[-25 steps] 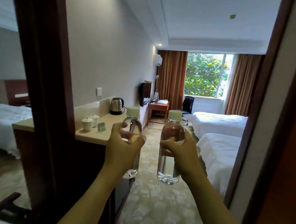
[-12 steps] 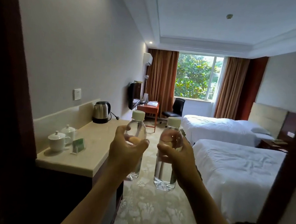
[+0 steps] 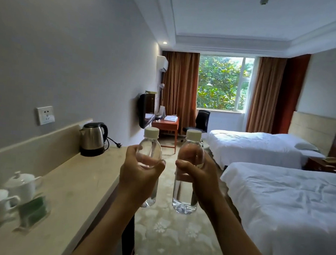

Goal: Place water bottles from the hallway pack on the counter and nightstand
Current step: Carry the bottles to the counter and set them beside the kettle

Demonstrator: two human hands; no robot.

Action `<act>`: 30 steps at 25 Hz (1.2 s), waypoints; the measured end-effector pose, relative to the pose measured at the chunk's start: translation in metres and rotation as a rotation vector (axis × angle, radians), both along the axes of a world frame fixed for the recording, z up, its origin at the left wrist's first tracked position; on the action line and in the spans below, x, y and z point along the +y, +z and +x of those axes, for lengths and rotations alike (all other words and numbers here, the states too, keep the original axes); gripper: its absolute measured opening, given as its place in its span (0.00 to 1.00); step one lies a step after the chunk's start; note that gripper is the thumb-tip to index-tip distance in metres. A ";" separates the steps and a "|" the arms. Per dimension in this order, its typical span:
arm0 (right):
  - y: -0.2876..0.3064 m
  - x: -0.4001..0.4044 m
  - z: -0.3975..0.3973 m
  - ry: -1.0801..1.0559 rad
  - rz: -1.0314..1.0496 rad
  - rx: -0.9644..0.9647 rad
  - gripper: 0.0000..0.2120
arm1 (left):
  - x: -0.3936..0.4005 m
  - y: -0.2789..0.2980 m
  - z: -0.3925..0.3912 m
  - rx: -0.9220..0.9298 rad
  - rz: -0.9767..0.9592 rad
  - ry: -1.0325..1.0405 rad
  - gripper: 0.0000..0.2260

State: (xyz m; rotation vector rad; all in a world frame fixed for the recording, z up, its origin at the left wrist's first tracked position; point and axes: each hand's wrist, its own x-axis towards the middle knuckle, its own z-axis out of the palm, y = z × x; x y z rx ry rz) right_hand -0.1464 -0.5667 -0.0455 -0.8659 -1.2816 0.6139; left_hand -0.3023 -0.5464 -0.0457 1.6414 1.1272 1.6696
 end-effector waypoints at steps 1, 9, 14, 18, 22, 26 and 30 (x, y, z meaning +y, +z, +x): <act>-0.002 0.029 0.009 0.029 -0.001 -0.001 0.10 | 0.025 -0.002 0.008 0.000 -0.009 0.019 0.26; 0.019 0.250 0.019 0.284 -0.011 0.020 0.15 | 0.209 0.019 0.008 -0.104 -0.020 0.215 0.25; 0.009 0.361 -0.001 0.348 -0.019 -0.024 0.20 | 0.311 0.006 -0.011 -0.081 0.033 0.246 0.25; 0.000 0.455 -0.045 0.419 -0.006 -0.045 0.17 | 0.389 -0.004 -0.047 -0.046 0.066 0.299 0.25; -0.010 0.531 -0.117 0.579 -0.019 -0.031 0.17 | 0.434 -0.013 -0.110 -0.078 0.046 0.429 0.23; -0.023 0.569 -0.205 0.821 -0.065 0.042 0.16 | 0.436 -0.026 -0.179 -0.067 -0.001 0.626 0.21; -0.029 0.581 -0.291 1.056 -0.047 0.023 0.22 | 0.422 -0.039 -0.228 -0.067 0.007 0.863 0.21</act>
